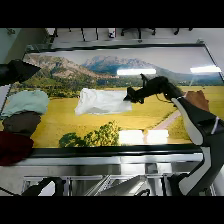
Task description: Fold the shirts.
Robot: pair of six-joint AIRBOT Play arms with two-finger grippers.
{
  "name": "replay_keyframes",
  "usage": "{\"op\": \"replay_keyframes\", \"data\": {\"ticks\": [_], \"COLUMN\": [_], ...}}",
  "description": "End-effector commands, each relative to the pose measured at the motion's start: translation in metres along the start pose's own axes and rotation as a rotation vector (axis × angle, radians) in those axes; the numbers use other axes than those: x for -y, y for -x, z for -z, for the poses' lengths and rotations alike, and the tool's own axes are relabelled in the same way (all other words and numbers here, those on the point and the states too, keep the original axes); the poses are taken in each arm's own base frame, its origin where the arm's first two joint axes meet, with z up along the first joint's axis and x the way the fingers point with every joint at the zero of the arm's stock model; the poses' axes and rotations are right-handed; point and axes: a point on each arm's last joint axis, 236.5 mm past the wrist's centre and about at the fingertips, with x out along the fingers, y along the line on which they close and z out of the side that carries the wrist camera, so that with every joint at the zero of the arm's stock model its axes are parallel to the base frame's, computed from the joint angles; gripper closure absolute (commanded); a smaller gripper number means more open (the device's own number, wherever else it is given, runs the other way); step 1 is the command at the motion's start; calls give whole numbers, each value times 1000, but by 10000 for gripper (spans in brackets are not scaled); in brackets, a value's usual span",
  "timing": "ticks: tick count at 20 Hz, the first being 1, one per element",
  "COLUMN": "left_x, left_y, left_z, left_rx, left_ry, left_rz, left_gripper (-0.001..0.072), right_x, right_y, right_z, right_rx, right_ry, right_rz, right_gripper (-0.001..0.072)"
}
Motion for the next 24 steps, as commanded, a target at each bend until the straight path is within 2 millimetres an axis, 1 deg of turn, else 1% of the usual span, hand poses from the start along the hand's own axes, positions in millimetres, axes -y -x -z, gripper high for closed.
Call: {"op": "replay_keyframes", "data": {"ticks": [1,2,3,4,5,6,7,9,10,11,12,13,15,17,18,20,21,22,24], "left_x": [0,0,0,0,0,-1,-1,0,0,0,-1,-1,-1,0,0,7,12,18,32], "left_y": [0,0,0,0,0,0,0,0,0,0,0,0,0,0,0,-3,-5,-8,-14], "left_z": [0,0,1,0,0,0,0,0,0,0,-1,-1,-1,1,1,3,5,7,13], "left_rx": [-1,-1,-2,-1,-1,0,1,0,-1,0,3,5,5,-3,-3,-12,-19,-27,-46], "left_ry": [1,1,1,1,1,1,1,1,1,1,1,1,1,2,1,-9,-16,-24,-45], "left_rz": [-1,-1,-1,-1,-1,-1,-1,-1,0,-1,-1,-2,-2,0,0,14,24,36,65], "left_gripper": [693,693,694,693,693,694,693,693,693,693,693,694,694,694,694,693,693,694,693], "right_x": [-56,-66,-69,-65,-54,-38,-16,36,59,81,97,110,130,143,151,168,171,167,135], "right_y": [109,156,198,239,273,303,335,400,426,447,460,469,477,474,472,467,468,471,484], "right_z": [-46,-65,-79,-89,-96,-104,-113,-132,-135,-133,-129,-125,-114,-101,-94,-83,-83,-88,-111], "right_rx": [200,301,383,455,510,565,637,811,873,911,925,929,910,861,837,799,808,834,930], "right_ry": [118,147,151,135,115,93,61,-11,-47,-67,-68,-71,-87,-113,-152,-252,-295,-298,-227], "right_rz": [-62,-68,-69,-63,-51,-34,-12,42,62,89,116,135,157,167,186,230,225,200,76], "right_gripper": [687,687,688,688,687,687,687,687,687,687,687,687,687,687,687,688,687,688,688]}}
